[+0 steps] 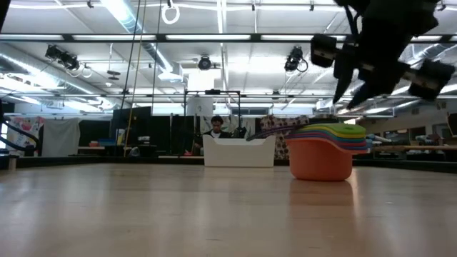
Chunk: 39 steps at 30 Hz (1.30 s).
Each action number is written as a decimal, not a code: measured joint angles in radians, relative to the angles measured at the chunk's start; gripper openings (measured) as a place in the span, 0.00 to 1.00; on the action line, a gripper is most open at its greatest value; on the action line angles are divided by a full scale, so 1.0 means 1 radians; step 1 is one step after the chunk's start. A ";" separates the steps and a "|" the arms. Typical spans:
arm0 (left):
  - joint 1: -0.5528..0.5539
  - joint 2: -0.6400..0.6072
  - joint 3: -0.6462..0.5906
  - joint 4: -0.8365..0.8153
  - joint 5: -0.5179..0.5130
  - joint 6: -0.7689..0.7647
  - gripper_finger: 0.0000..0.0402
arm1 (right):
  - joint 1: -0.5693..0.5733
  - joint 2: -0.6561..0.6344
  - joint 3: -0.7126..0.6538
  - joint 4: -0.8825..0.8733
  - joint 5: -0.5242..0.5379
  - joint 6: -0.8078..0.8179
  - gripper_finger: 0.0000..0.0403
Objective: Nest measuring cups in basket
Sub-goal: Stack the dark blue measuring cup on top of the green measuring cup
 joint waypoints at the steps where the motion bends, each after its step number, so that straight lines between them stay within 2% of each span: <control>1: -0.001 0.000 0.000 -0.003 0.000 0.000 0.55 | 0.000 -0.024 0.000 -0.002 0.001 0.040 0.23; 4: -0.002 0.000 0.001 -0.078 0.000 -0.051 0.55 | 0.000 -0.111 0.000 -0.001 -0.001 0.199 0.21; 10: 0.021 0.000 0.001 -0.391 0.031 -0.324 0.55 | 0.000 -0.276 0.002 -0.005 -0.002 0.519 0.21; 12: 0.043 0.000 0.001 -0.537 0.122 -0.439 0.55 | -0.005 -0.311 0.002 -0.006 -0.003 0.638 0.21; 18: 0.196 0.008 0.001 -0.987 0.556 -0.893 0.55 | -0.018 -0.320 0.002 -0.057 -0.003 1.005 0.21; 22: 0.313 0.029 -0.003 -1.113 0.687 -1.077 0.55 | -0.015 -0.265 0.002 -0.072 -0.009 1.242 0.21; 27: 0.418 0.067 -0.003 -1.103 0.944 -1.022 0.55 | -0.007 -0.160 0.002 -0.077 -0.038 1.506 0.21; 30: 0.450 0.093 -0.004 -1.095 1.060 -1.015 0.55 | 0.000 -0.099 0.003 -0.061 -0.100 1.625 0.21; 35: 0.471 0.146 -0.003 -1.100 1.125 -1.012 0.55 | 0.026 -0.042 0.003 -0.036 -0.203 1.735 0.21; 39: 0.471 0.189 -0.002 -1.084 1.194 -0.940 0.55 | 0.054 -0.041 0.003 -0.029 -0.240 1.814 0.21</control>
